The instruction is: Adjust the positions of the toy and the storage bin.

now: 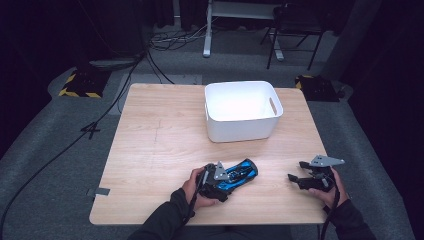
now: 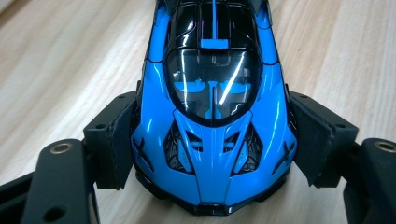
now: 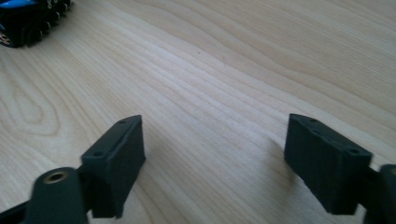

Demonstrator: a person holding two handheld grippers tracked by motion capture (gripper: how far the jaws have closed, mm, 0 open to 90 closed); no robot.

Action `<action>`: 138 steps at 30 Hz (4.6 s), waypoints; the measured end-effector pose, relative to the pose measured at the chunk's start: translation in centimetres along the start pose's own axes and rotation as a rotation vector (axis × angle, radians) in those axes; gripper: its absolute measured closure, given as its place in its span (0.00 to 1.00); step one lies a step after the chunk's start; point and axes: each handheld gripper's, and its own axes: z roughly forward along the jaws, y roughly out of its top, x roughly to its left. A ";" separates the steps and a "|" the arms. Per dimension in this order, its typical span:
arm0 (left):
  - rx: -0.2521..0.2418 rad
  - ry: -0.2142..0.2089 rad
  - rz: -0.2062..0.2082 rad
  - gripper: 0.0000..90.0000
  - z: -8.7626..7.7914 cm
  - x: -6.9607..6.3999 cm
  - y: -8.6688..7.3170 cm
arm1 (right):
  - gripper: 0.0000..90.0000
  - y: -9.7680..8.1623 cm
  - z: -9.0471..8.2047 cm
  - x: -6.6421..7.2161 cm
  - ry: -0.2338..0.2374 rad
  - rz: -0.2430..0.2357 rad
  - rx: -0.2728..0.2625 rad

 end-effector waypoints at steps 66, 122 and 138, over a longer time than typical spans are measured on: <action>-0.010 0.196 -0.221 0.28 -10.5 6.9 -11.4 | 0.54 19.6 5.4 -4.9 -0.076 0.185 -0.012; -0.011 0.194 -0.235 0.28 -10.4 6.9 -11.3 | 0.45 15.3 -2.8 -1.3 -0.015 -0.030 -0.116; -0.015 0.185 -0.243 0.28 -10.3 6.9 -11.3 | 0.27 10.8 -5.8 -0.5 -0.042 -0.088 -0.197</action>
